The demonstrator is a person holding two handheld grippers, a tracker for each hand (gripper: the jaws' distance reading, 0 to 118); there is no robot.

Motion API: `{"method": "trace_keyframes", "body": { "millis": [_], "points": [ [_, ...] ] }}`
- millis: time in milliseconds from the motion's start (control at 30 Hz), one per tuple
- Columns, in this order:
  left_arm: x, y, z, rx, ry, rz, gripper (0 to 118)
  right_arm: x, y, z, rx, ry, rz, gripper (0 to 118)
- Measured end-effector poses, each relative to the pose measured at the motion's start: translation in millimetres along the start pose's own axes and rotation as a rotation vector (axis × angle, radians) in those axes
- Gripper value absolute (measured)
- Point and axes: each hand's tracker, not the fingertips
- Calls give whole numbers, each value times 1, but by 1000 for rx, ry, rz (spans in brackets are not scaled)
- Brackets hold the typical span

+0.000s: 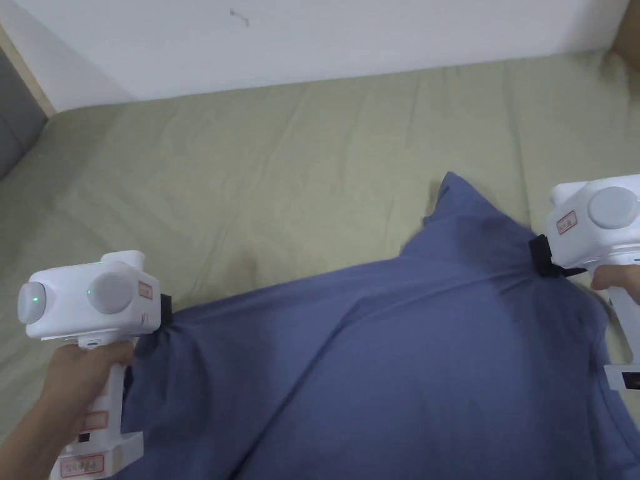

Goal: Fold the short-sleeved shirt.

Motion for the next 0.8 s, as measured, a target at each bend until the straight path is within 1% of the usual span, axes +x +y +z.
{"method": "trace_keyframes", "body": {
  "millis": [33, 100, 167, 233, 333, 467, 567, 700, 800],
  "points": [
    [2, 0, 2, -12, 6, -26, 0, 0, 0, 6, 13, 1, -3, 0],
    [2, 1, 14, -11, 4, -30, 0, 5, 2, 20, 38, 21, -28, 0],
    [0, 3, 32, 30, -19, -19, 0, 11, 5, 35, 49, 58, -49, 0],
    [-4, 6, 56, 65, -40, -14, 0, 16, 8, 54, 75, 91, -86, 0],
    [-7, 15, 95, 122, -41, -40, 0, 18, 14, 88, 116, 119, -94, 0],
    [-9, 35, 156, 249, -8, -45, 0, 18, 25, 139, 177, 108, -53, 0],
    [-11, 54, 205, 339, -34, -23, 0, 22, 36, 184, 259, 111, -73, 0],
    [-8, 78, 270, 448, -49, -55, 0, 37, 54, 248, 355, 97, -110, 0],
    [-2, 96, 315, 538, -53, -53, 0, 46, 70, 296, 424, 88, -106, 0]
  ]
}}
